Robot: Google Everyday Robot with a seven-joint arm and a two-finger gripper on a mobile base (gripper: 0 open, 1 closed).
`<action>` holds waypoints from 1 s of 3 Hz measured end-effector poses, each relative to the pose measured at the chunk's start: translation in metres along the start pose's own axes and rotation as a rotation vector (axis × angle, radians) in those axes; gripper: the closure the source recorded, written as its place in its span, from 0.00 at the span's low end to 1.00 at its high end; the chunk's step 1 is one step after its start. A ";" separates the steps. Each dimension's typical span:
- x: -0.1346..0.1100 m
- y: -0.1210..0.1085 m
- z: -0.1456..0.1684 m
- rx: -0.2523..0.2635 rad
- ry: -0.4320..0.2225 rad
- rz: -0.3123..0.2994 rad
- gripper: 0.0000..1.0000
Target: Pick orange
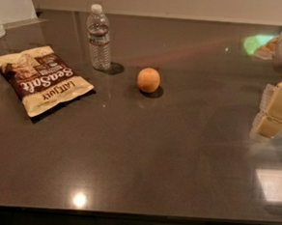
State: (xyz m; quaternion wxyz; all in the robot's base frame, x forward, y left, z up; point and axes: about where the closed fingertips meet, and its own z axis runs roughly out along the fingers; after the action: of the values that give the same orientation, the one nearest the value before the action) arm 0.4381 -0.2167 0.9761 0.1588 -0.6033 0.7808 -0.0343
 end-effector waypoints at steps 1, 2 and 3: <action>-0.001 -0.001 -0.001 0.005 -0.002 0.000 0.00; -0.021 -0.010 0.010 0.018 -0.040 0.014 0.00; -0.051 -0.024 0.032 0.012 -0.093 0.034 0.00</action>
Offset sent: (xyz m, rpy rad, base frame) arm 0.0416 0.0445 -0.0142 0.0921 -0.0383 -0.0159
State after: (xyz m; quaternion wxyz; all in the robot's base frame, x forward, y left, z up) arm 0.4808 -0.1695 0.9619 0.1994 -0.5898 0.7825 -0.0082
